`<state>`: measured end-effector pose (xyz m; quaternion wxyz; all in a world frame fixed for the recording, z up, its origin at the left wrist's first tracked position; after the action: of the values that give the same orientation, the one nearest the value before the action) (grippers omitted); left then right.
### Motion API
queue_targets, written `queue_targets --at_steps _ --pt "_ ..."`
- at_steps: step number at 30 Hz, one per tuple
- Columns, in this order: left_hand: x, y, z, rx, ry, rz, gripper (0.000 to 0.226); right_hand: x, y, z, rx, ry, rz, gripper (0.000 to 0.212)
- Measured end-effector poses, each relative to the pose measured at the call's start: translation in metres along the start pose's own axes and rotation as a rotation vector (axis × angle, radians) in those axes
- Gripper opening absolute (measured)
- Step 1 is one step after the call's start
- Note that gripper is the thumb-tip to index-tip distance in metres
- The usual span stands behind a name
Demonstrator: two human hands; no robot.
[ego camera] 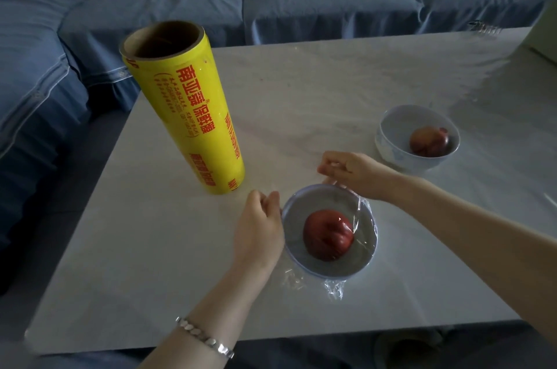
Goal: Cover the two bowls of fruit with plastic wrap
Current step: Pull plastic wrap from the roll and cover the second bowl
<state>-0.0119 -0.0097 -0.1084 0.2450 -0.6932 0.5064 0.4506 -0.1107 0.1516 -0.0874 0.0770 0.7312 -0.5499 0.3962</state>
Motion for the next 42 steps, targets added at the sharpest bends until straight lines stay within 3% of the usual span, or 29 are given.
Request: queue_targets --at_steps 6,10,22,26,36,42 --pt "-0.016 0.022 0.006 -0.023 0.054 0.086 0.034 -0.012 -0.013 -0.003 -0.105 0.200 0.099 0.026" --pt "-0.025 0.046 0.019 0.077 0.068 0.179 0.037 -0.031 -0.033 0.004 -0.112 0.373 0.206 0.027" --pt "-0.014 0.063 0.029 0.245 -0.021 0.265 0.036 -0.002 -0.017 0.013 -0.017 0.092 0.199 0.042" --pt "-0.019 0.055 0.026 0.193 -0.063 0.241 0.037 -0.009 -0.014 0.007 -0.108 0.298 0.165 0.034" --pt "-0.024 0.049 0.016 -0.019 -0.011 0.288 0.038 -0.022 -0.021 0.007 -0.379 0.501 0.258 0.032" --pt "-0.032 0.052 0.008 -0.091 0.087 0.293 0.044 -0.030 -0.020 0.009 -0.510 0.483 0.321 0.035"
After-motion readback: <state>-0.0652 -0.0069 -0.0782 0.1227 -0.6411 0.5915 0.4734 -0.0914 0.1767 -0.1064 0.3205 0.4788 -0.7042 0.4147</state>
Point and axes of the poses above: each hand's wrist, its own y-axis towards the middle knuckle, its own z-axis out of the palm, x = y × z, the point moved 7 cm from there along y, towards the middle knuckle, and after that the axes turned 11 degrees about z, right-handed, at the moved point
